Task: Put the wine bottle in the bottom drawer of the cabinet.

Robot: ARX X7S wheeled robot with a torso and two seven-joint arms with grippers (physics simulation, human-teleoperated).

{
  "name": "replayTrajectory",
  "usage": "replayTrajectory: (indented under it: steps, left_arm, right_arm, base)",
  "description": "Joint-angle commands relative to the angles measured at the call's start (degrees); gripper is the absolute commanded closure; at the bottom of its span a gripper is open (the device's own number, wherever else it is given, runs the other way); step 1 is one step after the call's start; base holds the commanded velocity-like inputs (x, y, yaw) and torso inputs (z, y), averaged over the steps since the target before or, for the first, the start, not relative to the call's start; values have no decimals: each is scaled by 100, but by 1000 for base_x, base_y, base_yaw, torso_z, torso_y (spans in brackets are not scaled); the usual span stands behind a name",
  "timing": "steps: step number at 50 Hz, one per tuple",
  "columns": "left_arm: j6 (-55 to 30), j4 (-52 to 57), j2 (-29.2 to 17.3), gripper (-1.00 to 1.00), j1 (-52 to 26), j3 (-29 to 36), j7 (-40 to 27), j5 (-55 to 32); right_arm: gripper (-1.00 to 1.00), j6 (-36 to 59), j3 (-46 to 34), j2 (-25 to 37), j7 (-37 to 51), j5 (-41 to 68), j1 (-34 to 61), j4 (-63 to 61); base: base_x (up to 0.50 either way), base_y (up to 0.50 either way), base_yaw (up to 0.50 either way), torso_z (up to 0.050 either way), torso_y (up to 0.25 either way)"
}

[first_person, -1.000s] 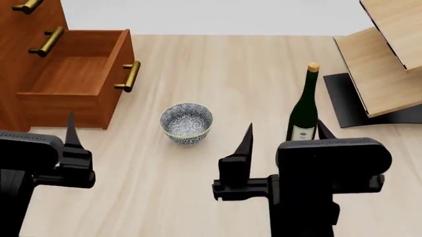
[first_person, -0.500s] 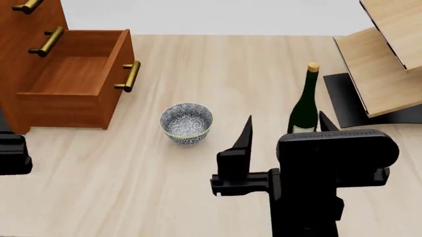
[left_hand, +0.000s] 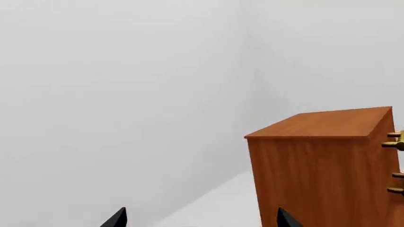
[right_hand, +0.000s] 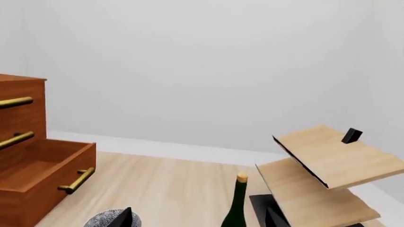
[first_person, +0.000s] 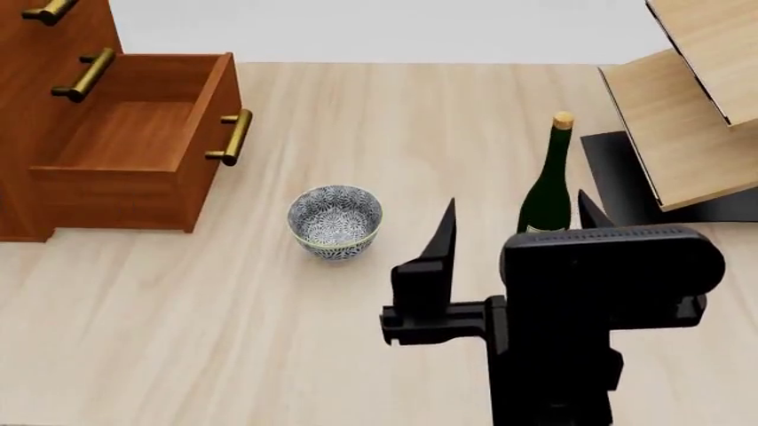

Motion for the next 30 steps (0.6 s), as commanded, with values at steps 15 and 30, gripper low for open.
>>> replayTrajectory:
  steps: [15,30]
  left_arm:
    - [179,252,-189,-100,142,-1543,-604,711]
    - [96,261,-178,-100,85,-1497,-558,686]
  right_arm:
    - [-100,-118,-30,61,83,49,-14,91]
    - [-100,-112,-111,77,158,61,20,100]
  base:
    - [0,0,0,0,0]
    - [0,0,0,0,0]
